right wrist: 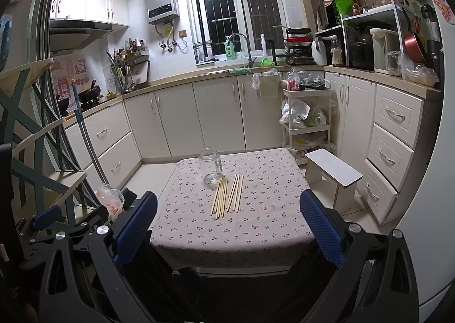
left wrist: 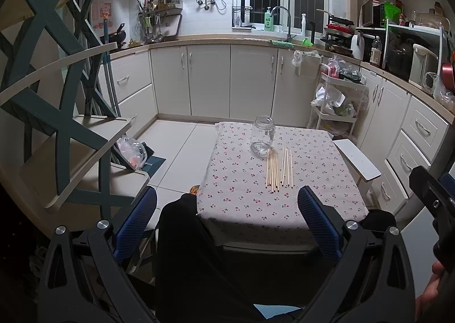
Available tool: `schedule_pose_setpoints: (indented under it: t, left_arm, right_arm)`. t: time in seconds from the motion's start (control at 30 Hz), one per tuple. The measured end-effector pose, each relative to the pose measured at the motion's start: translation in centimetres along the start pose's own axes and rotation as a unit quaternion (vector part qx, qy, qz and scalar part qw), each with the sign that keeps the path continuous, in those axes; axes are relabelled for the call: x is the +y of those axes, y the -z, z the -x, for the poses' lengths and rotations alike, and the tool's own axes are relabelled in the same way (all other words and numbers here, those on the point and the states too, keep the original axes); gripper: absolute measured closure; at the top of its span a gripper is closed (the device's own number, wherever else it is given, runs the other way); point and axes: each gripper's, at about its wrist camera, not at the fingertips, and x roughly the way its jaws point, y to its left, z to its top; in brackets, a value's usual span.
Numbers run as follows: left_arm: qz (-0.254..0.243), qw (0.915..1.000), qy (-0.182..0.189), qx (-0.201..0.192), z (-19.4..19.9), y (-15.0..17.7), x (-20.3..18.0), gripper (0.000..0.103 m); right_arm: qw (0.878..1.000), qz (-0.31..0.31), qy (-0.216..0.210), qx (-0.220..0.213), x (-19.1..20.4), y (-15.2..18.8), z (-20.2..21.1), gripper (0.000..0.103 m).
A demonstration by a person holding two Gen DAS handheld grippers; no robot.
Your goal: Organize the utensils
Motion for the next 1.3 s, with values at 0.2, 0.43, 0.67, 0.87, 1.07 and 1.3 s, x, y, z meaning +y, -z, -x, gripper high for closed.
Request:
schedule_pose_setpoints:
  t: [0.2,0.43,0.67,0.87,1.07,1.3]
  left_arm:
    - [-0.001,1.0000,0.001,0.002,-0.05,0.17,-0.06,0.008]
    - [-0.001,1.0000,0.002,0.001,-0.02,0.19,-0.16,0.008]
    - [-0.001,1.0000,0.002,0.002,-0.04,0.16,-0.13,0.008]
    - [-0.001,1.0000,0.002,0.001,-0.04,0.23,-0.10,0.008]
    - [0.000,1.0000,0.002,0.003,-0.11,0.37,-0.11,0.008]
    - [0.002,0.9999,0.014,0.002,-0.45,0.51,-0.17,0.008]
  right_arm:
    - [1.000,0.000,-0.001,0.001,0.07,0.04,0.02,0.007]
    - [1.000,-0.001,-0.001,0.000,0.13,0.02,0.04,0.007]
    - [1.000,-0.001,-0.001,0.000,0.08,-0.01,0.02,0.007]
    - [1.000,-0.001,-0.002,0.000,0.07,0.02,0.00,0.007]
    - [1.000,-0.001,-0.002,0.001,0.18,0.14,0.02,0.007]
    - [1.000,-0.001,-0.001,-0.001,0.19,0.29,-0.12,0.007]
